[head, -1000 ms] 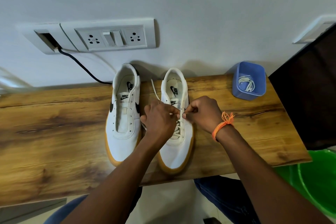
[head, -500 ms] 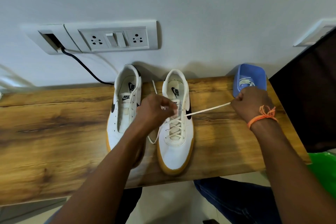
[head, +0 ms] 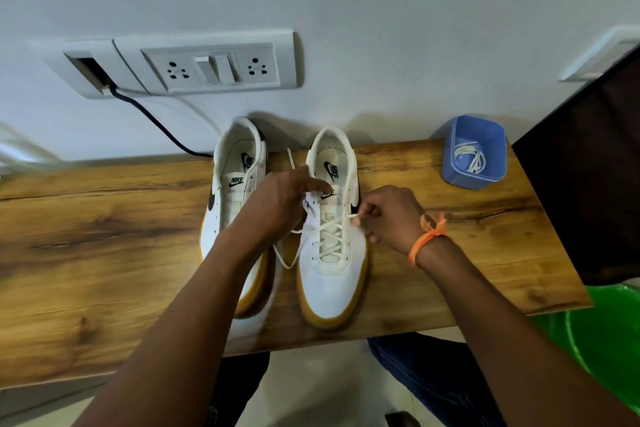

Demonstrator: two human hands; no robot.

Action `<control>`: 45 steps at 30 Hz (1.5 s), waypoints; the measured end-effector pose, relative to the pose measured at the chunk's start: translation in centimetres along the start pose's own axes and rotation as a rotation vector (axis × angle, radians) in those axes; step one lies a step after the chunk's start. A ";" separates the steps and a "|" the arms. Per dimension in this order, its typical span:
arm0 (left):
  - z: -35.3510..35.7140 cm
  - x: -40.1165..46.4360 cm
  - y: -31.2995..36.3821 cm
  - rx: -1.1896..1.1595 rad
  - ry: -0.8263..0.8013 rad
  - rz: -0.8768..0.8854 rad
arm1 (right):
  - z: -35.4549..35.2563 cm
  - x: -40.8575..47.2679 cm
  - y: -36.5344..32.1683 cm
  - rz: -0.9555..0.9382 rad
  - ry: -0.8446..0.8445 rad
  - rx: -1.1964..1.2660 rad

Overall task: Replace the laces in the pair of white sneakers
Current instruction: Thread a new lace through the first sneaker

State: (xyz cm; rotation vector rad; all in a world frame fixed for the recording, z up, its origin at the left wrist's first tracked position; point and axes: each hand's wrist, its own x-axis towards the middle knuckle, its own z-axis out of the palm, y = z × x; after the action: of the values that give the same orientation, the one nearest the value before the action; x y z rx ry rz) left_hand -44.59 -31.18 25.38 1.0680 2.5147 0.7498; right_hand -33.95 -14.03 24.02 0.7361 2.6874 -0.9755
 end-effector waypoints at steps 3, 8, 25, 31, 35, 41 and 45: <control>0.2 0.0 -0.3 -0.047 0.009 0.003 | -3.0 0.9 2.2 0.159 0.135 -0.087; 0.2 -0.1 -0.3 -0.047 0.035 -0.005 | -4.3 0.8 3.4 0.272 0.113 -0.211; 0.8 0.3 -0.7 -0.196 0.025 -0.090 | -5.3 0.2 3.1 0.332 0.229 0.272; 0.8 0.3 -0.3 -0.229 0.041 -0.117 | -2.9 -0.6 -0.9 0.171 -0.089 0.325; 0.9 0.4 -0.3 -0.223 0.037 -0.130 | -0.5 -0.7 -1.8 0.126 -0.185 0.284; 0.8 0.2 -0.3 -0.206 0.036 -0.105 | -2.7 0.7 1.1 0.217 0.008 0.099; 0.6 0.2 -0.1 -0.193 0.039 -0.111 | -4.8 1.3 3.4 0.278 0.158 -0.092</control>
State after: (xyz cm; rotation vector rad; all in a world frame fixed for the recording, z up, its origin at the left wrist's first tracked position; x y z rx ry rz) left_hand -44.47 -30.88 24.78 0.8505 2.4502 0.9659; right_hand -33.34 -8.26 25.40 1.1730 2.6391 -0.7497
